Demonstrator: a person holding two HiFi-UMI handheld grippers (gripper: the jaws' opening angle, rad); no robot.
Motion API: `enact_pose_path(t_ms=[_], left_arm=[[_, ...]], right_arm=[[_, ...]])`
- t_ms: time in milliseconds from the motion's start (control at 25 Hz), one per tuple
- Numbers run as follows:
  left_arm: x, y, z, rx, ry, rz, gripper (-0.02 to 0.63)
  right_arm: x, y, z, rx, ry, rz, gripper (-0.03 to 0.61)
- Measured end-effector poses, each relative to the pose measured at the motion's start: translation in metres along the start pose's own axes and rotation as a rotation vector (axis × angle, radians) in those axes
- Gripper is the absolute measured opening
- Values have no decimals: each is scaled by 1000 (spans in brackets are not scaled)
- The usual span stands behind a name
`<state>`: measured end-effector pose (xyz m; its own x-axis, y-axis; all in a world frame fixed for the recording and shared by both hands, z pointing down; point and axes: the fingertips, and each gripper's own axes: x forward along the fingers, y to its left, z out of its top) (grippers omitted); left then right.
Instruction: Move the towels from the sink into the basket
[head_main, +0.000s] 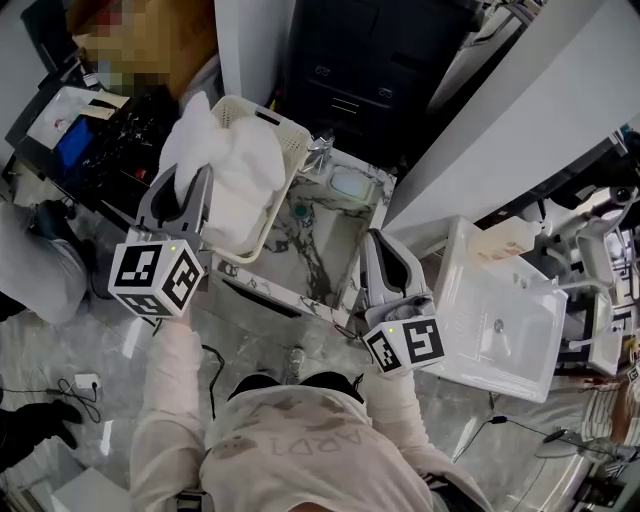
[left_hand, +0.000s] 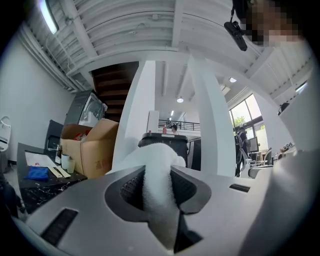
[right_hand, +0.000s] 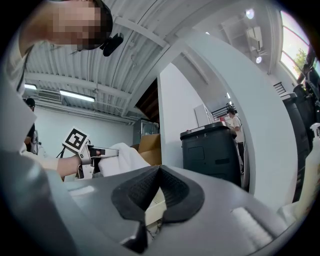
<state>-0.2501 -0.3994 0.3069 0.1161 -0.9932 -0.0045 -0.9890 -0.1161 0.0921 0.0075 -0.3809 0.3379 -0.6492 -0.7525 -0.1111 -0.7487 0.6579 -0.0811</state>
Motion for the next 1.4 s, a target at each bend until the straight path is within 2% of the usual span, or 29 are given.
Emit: enact_pose_path(t_ms=[800, 1240, 1400], left_arm=[[53, 33, -102, -16, 251, 89, 107], [61, 50, -140, 57, 414, 174, 140], [61, 52, -142, 98, 423, 171, 175]], right_arm=[[21, -23, -19, 8, 49, -6, 11], [23, -30, -24, 13, 62, -19, 11], [22, -29, -24, 14, 62, -21, 11]])
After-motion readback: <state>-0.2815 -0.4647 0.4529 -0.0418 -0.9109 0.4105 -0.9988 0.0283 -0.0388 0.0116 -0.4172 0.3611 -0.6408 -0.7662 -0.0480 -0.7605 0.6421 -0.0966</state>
